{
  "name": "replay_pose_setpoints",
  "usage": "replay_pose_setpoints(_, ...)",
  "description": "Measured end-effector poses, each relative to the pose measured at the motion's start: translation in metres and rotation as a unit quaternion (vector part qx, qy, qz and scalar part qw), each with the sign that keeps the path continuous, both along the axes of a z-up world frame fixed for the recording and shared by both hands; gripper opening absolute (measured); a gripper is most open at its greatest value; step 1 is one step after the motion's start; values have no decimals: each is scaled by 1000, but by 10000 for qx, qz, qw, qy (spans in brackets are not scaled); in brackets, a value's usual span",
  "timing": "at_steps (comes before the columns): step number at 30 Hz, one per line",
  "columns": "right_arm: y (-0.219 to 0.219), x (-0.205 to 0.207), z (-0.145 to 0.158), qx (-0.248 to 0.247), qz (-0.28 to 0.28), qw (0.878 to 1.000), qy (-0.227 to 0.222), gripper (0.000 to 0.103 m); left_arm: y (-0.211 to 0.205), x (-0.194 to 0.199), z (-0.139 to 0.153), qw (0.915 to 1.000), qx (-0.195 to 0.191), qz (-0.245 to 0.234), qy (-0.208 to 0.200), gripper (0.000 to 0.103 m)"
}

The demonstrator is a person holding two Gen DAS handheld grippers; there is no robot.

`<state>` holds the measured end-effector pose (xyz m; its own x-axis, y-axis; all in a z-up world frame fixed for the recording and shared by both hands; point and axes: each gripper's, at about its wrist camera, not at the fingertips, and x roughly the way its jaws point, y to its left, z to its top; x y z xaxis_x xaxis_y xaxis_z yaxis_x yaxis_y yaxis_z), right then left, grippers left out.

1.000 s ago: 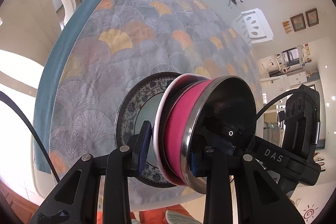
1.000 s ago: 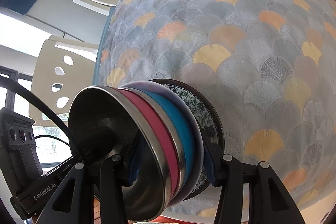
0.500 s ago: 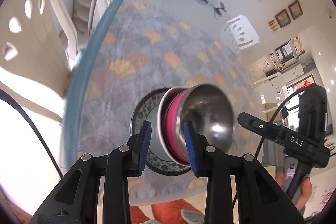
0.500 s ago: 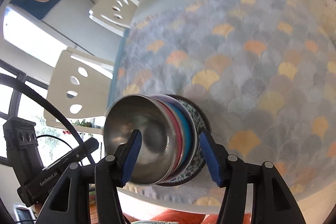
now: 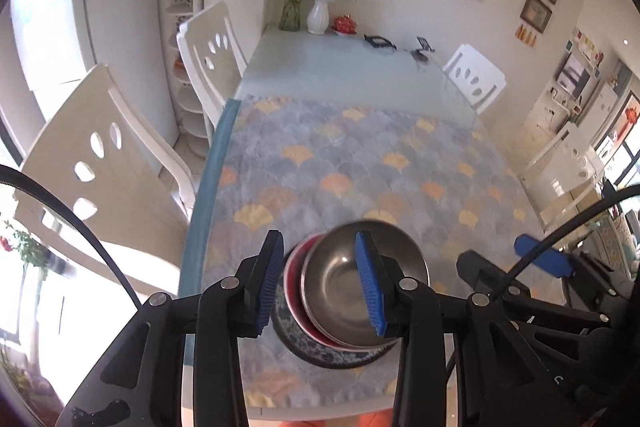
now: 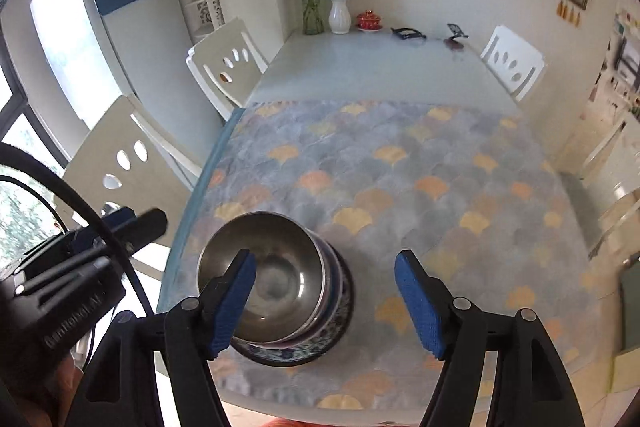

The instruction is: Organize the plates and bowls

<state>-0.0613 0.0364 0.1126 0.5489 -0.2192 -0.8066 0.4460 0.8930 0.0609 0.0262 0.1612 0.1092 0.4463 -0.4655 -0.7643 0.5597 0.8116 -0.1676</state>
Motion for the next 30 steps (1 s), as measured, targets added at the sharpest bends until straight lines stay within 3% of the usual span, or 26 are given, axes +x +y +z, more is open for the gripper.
replay_pose_setpoints(9,-12,0,-18,205,-242,9990,319,72,3,0,-14,9989,332,326,70,38)
replay_pose_setpoints(30,-7,8,-27,368,-116,9978,536,73,4,2,-26,9966,657,468,183,38)
